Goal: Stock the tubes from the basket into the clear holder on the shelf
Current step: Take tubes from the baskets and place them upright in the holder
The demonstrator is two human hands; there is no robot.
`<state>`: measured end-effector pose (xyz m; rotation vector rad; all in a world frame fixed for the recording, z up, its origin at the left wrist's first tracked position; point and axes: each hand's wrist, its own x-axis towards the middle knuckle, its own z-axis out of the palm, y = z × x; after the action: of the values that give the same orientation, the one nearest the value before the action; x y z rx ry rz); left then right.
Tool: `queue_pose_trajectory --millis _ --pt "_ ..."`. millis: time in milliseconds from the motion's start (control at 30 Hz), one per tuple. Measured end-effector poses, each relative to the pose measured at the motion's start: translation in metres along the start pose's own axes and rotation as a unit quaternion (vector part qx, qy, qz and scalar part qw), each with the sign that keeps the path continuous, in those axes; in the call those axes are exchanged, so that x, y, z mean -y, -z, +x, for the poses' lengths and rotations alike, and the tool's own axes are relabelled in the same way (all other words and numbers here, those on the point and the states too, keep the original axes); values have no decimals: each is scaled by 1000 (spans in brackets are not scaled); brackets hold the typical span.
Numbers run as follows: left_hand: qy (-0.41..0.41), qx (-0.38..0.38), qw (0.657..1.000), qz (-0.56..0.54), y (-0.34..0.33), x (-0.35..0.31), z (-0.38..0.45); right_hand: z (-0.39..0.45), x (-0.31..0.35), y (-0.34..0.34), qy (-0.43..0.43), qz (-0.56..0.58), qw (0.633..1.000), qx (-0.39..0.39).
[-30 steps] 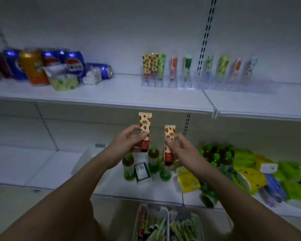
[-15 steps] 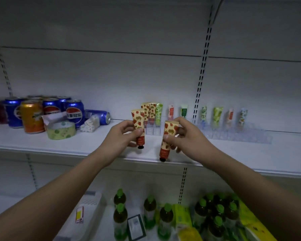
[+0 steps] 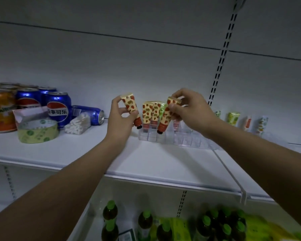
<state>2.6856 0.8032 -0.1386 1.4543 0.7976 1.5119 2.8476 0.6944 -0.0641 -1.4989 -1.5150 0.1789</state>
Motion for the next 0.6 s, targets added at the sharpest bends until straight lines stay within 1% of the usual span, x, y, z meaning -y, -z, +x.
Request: queue_pose_trajectory --millis 167,367,600 --pt "-17 15 1000 -11 -10 4 36 41 -11 -14 -2 -4 1000 -21" --pt "-19 -17 997 -67 -22 24 49 75 -28 -34 9 -34 999 -28" --pt "-34 25 996 -75 -13 30 54 97 -37 -44 -5 -57 998 10"
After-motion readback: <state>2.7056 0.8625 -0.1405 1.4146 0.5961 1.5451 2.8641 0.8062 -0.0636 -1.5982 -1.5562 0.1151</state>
